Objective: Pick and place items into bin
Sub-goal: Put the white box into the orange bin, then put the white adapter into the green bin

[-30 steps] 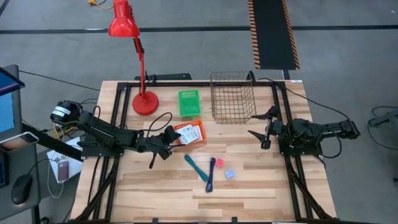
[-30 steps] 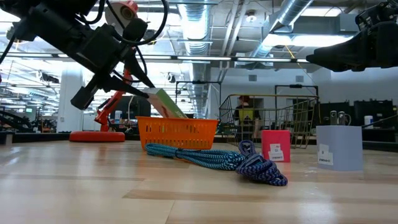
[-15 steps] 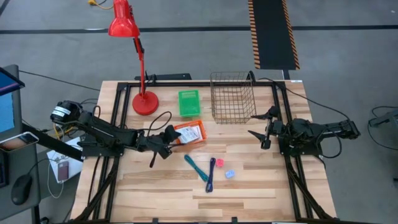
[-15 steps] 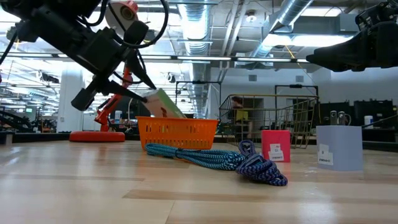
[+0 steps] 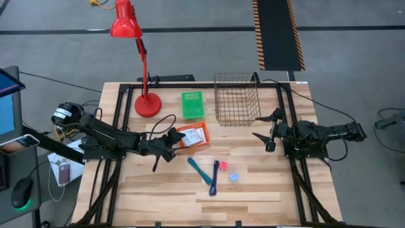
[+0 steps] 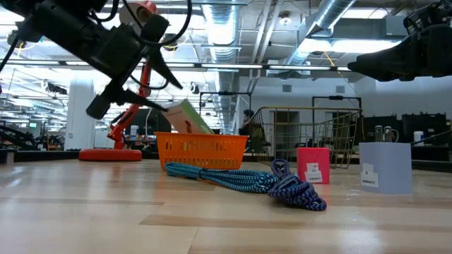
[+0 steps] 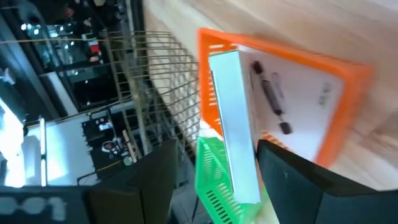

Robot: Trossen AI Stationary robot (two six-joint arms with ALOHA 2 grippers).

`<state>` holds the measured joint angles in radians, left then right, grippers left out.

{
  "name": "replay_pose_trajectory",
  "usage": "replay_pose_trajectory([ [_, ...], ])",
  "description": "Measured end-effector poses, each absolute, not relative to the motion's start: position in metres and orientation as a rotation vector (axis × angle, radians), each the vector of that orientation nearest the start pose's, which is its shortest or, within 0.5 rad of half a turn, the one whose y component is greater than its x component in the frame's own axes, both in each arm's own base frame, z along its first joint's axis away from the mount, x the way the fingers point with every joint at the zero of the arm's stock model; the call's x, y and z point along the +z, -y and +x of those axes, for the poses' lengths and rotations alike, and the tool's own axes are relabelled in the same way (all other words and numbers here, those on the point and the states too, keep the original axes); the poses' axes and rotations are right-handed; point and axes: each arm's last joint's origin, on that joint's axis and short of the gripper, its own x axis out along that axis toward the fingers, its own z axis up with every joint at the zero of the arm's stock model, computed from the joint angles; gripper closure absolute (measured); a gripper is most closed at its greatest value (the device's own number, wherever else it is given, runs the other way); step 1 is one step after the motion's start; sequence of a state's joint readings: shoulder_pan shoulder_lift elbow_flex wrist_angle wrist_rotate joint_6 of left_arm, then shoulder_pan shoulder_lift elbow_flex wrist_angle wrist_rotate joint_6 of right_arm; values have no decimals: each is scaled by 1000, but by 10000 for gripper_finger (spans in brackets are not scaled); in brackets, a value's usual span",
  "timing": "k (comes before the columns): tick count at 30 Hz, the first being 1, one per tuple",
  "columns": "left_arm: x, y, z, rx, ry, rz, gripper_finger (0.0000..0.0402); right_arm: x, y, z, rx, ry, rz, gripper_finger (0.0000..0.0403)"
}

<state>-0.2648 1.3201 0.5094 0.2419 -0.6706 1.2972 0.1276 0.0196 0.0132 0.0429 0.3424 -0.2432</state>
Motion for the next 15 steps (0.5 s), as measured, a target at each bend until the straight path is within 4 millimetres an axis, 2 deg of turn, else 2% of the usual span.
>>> replay_pose_trajectory([
  [7,193,49,249,97,-689,1487,188,170,-3,97,-218,9,-234,85],
  [15,189,45,244,210,-794,1432,188,170,-3,97,-218,9,-234,85],
])
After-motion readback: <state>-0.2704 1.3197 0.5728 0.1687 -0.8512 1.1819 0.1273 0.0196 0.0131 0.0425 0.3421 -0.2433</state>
